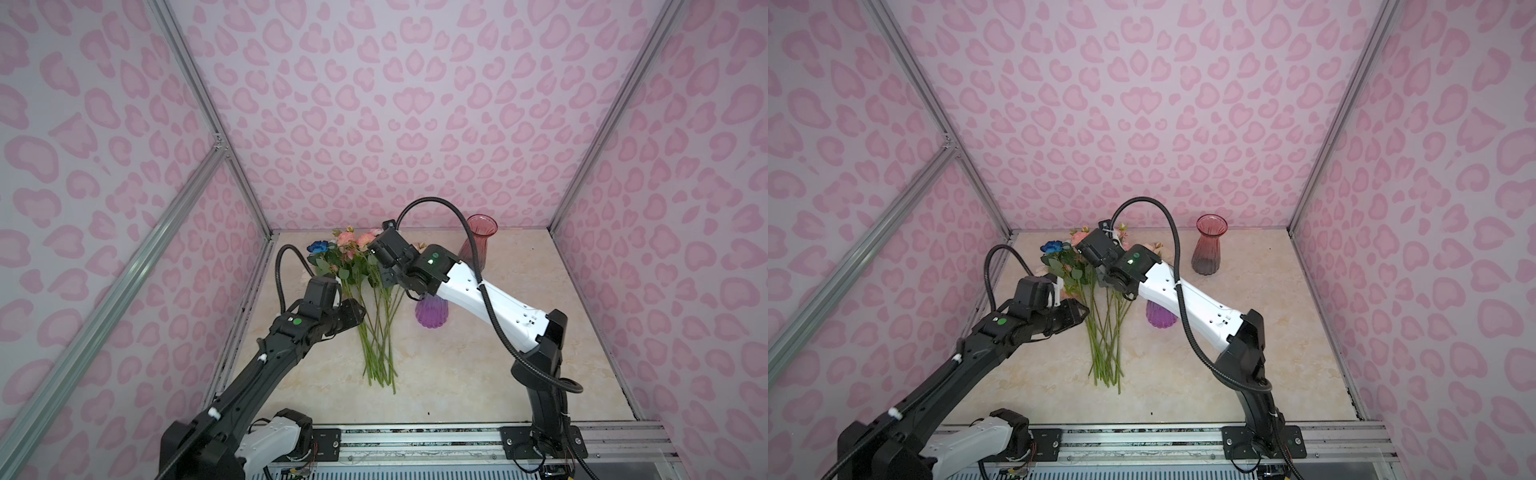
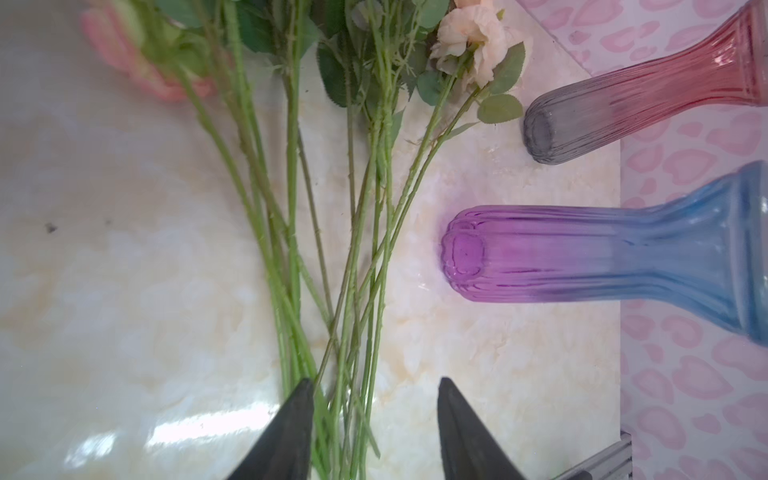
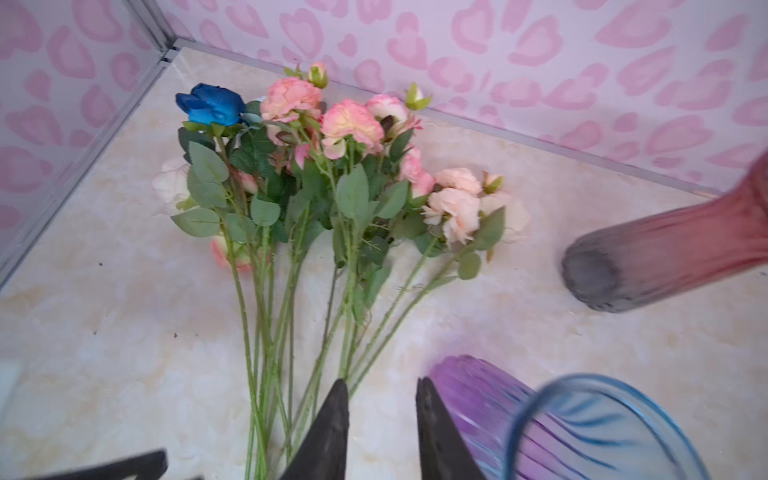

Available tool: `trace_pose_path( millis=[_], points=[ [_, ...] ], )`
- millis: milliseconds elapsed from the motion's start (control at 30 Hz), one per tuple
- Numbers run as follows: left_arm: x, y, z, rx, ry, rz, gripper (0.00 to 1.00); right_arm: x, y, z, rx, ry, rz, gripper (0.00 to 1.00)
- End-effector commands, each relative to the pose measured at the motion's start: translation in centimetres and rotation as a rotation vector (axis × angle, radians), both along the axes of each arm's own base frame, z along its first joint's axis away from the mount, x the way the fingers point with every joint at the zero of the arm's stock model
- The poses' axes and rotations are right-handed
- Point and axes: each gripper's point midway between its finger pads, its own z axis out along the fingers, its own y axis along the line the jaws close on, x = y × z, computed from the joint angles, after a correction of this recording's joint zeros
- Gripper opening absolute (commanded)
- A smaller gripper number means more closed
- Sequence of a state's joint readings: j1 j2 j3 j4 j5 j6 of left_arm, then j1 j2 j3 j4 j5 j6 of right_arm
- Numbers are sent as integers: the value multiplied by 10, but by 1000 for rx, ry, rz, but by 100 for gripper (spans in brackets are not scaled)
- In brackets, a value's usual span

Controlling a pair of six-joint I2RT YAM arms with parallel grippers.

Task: Arrange the flowers into the vase

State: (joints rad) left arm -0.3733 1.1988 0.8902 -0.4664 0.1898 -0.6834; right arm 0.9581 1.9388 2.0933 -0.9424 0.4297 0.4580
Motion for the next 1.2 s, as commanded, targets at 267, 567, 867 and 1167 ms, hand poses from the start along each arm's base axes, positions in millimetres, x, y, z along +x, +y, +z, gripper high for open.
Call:
trace_pose_path(
  millis=[267, 567, 867, 1167],
  points=[
    [75, -60, -65, 190, 98, -103, 54, -32, -86, 22, 113, -121, -58, 31],
    [80, -67, -106, 298, 147, -101, 38, -36, -126, -5, 156, -77, -104, 31],
    [80, -63, -101, 360, 132, -104, 7, -36, -128, -8, 174, -69, -100, 31],
    [69, -58, -30, 318, -7, -129, 3, -37, -124, -10, 191, -56, -92, 31]
  ],
)
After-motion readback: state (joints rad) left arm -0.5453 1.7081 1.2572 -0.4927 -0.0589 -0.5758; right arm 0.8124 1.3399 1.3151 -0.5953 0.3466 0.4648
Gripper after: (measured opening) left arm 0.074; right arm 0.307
